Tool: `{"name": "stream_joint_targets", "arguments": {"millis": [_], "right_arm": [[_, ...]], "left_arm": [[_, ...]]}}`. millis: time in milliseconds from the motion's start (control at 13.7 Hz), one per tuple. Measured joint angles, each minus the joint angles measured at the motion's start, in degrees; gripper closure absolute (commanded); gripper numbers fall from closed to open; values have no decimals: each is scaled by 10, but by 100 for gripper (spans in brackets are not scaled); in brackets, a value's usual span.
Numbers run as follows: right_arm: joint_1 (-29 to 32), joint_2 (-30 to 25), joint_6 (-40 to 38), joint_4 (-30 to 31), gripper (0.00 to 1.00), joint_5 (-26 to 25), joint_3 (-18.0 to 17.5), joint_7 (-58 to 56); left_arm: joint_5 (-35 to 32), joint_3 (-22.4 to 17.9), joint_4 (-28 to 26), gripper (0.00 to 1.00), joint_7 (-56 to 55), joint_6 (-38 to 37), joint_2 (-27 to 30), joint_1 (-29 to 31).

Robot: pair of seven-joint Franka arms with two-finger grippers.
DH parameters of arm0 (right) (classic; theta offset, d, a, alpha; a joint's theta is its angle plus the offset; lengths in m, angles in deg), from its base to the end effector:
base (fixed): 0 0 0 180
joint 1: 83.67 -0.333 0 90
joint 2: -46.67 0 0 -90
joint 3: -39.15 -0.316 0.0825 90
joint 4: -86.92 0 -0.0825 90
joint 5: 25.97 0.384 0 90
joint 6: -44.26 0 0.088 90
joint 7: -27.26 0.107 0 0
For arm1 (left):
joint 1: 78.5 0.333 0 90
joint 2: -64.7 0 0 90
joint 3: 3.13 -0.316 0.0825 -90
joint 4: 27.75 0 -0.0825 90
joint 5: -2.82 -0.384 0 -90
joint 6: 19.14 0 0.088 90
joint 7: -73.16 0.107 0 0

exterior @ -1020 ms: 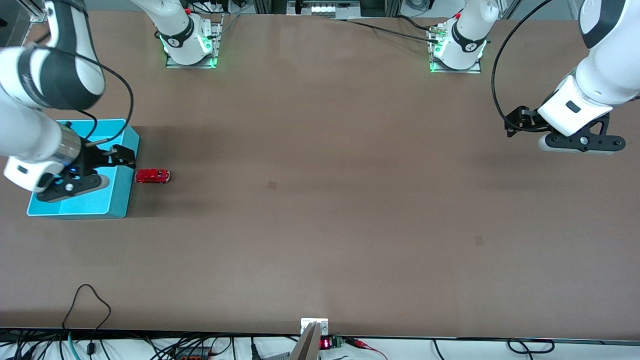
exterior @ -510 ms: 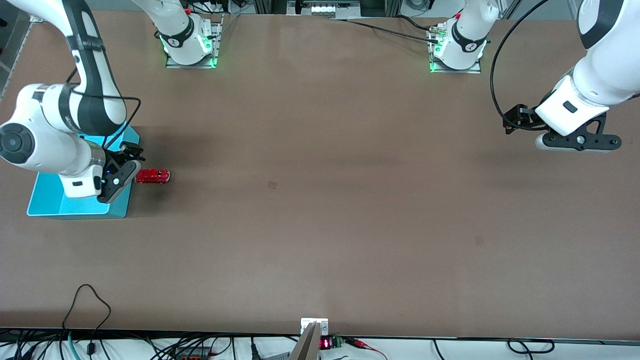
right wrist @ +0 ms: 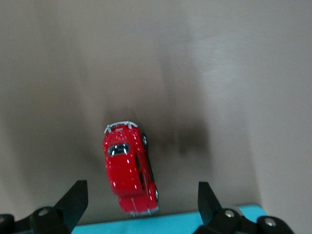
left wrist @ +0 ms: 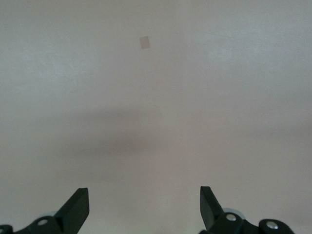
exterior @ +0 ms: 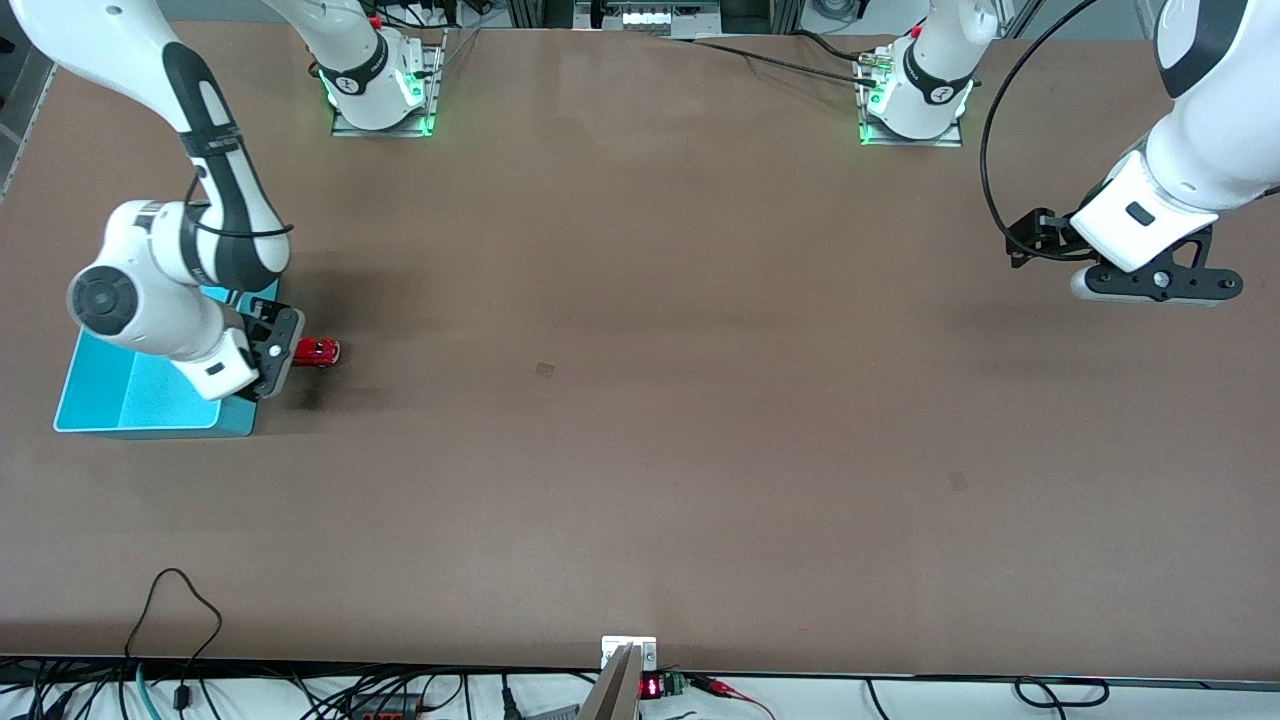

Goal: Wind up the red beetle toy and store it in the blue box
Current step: 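Close the right gripper on the red car and lift it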

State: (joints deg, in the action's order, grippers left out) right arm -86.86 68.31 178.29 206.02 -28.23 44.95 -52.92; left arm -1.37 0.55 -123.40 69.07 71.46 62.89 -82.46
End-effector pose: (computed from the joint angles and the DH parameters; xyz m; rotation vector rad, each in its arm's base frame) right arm 0.5746 -0.0264 0.2357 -2.3884 -1.9871 0.2012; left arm 0.5546 -0.0661 0.5617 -3.0523 0.1026 0.1709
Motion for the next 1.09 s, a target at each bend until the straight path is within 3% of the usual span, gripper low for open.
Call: {"name": "stream_joint_targets", "arguments": {"millis": [219, 510, 583, 656, 802, 874, 1093], "right_arm": [[0, 4, 75, 57, 0, -1, 0, -37], [1, 16, 99, 70, 0, -1, 0, -49], [1, 19, 105, 70, 16, -1, 0, -51], [1, 23, 113, 70, 54, -1, 0, -53], [1, 28, 120, 70, 80, -1, 0, -56], [1, 28, 121, 70, 86, -1, 0, -56], [0, 23, 126, 65, 89, -1, -1, -56]], "left_arm": [[0, 0, 0, 0, 0, 0, 0, 0], [0, 0, 0, 0, 0, -1, 0, 0], [0, 0, 0, 0, 0, -1, 0, 0], [0, 0, 0, 0, 0, -1, 0, 0], [0, 0, 0, 0, 0, -1, 0, 0], [0, 0, 0, 0, 0, -1, 0, 0], [0, 0, 0, 0, 0, -1, 0, 0]]}}
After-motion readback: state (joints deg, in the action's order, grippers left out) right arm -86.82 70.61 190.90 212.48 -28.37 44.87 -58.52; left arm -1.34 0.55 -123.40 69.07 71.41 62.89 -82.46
